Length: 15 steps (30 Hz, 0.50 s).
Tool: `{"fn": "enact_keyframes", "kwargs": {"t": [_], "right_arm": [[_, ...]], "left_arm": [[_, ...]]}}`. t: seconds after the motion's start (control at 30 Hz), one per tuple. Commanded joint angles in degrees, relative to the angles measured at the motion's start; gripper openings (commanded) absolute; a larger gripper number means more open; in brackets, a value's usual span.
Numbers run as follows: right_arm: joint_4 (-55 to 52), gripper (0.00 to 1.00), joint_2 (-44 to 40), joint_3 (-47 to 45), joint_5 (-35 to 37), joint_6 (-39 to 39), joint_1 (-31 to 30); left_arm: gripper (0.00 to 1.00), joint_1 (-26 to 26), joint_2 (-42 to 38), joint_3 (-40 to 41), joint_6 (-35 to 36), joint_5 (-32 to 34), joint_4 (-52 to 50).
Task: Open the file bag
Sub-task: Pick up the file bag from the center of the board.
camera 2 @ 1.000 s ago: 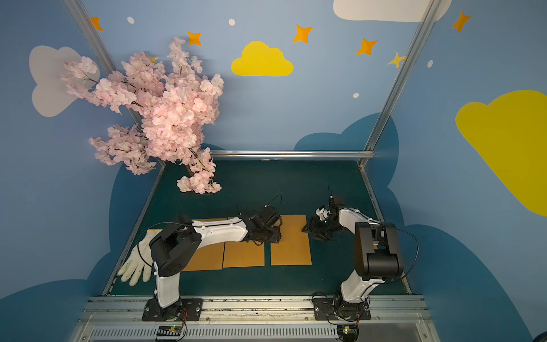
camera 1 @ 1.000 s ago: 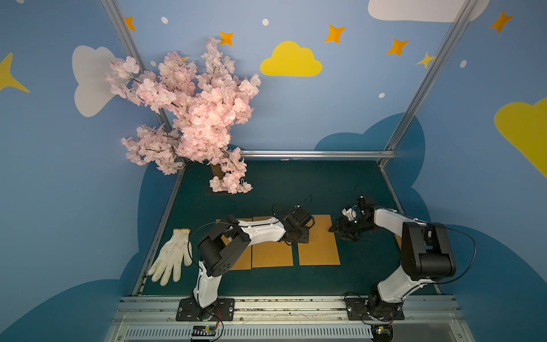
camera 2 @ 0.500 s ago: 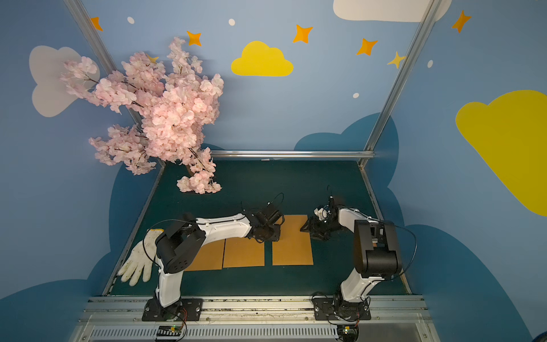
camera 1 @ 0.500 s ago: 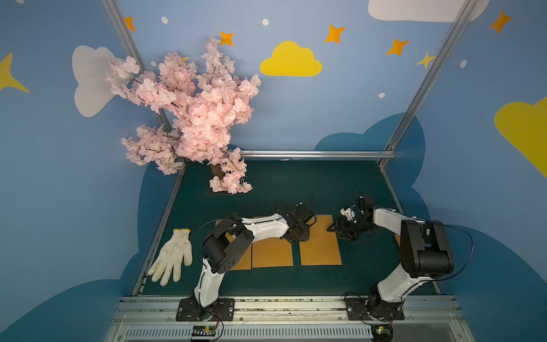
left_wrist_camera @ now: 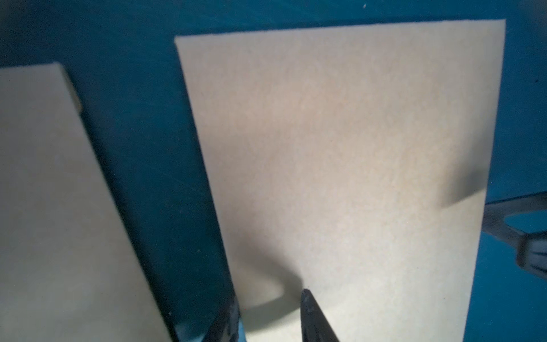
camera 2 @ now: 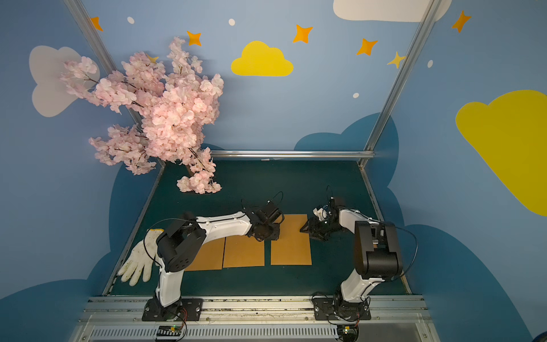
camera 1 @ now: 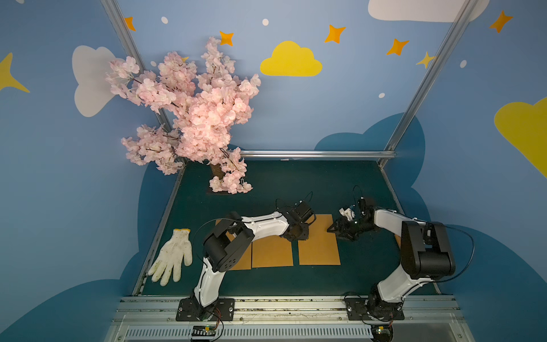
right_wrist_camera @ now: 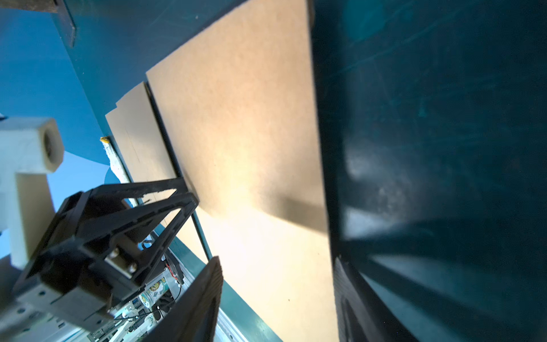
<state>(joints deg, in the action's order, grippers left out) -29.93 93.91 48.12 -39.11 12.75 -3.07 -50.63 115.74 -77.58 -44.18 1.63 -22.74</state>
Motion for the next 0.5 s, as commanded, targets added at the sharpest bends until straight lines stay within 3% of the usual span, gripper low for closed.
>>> {"fn": "enact_keyframes", "kwargs": {"t": [0.0,0.47], "right_arm": [[-0.65,0.60,-2.96,-0.57,-7.04,-1.79,-0.71],[-0.38,0.46,-8.45,-1.61,-11.69,-1.17,-1.15]], "left_arm": [[0.36,-0.08,3.19,-0.54,0.15,-1.54,-2.08],[0.37,-0.09,4.32,-1.87,0.28,-2.40,-3.10]]}}
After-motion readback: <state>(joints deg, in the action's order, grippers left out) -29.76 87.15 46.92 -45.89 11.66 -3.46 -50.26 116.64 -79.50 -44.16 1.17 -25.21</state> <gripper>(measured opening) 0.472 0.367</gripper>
